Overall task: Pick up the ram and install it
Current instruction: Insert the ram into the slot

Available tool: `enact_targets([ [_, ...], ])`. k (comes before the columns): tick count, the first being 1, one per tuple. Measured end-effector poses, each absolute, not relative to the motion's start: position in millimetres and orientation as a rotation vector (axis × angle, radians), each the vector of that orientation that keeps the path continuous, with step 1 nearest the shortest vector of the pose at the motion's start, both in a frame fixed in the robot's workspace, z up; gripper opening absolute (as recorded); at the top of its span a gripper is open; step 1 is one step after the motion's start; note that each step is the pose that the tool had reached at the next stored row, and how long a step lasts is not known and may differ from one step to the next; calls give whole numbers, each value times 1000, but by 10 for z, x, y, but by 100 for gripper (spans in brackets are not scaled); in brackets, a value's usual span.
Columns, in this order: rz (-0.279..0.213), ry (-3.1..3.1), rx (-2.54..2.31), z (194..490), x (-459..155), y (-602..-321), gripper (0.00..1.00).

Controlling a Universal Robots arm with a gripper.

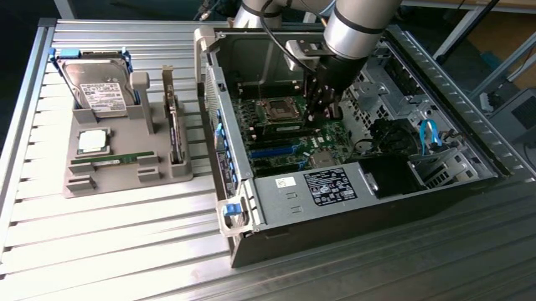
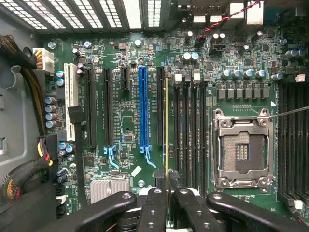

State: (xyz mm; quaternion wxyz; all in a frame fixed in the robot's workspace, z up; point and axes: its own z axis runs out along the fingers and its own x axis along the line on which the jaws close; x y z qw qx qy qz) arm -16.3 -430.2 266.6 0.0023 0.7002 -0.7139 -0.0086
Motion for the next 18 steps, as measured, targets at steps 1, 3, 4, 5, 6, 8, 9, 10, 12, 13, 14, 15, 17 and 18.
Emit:
enact_targets([
  [1, -27, -2240, 2197, 2665, -163, -4301, 13],
  [3, -27, -2240, 2197, 2660, -163, -4265, 13],
  [4, -27, -2240, 2197, 2655, -164, -4226, 13],
  [5, -27, -2240, 2197, 2653, -165, -4209, 13],
  [6, -27, -2240, 2197, 2651, -165, -4193, 13],
  [8, -27, -2240, 2197, 2646, -168, -4148, 13],
  [9, -27, -2240, 2197, 2645, -169, -4136, 13],
  [10, -27, -2239, 2197, 2644, -169, -4130, 13],
  [12, -27, -2240, 2197, 2644, -171, -4129, 13],
  [13, -27, -2240, 2196, 2644, -190, -4128, 13],
  [14, -27, -2240, 2197, 2643, -210, -4128, 13],
  [15, -27, -2239, 2197, 2643, -210, -4129, 13],
  [17, -27, -2234, 2202, 2643, -210, -4129, 13],
  [18, -27, -2229, 2207, 2643, -210, -4129, 13],
])
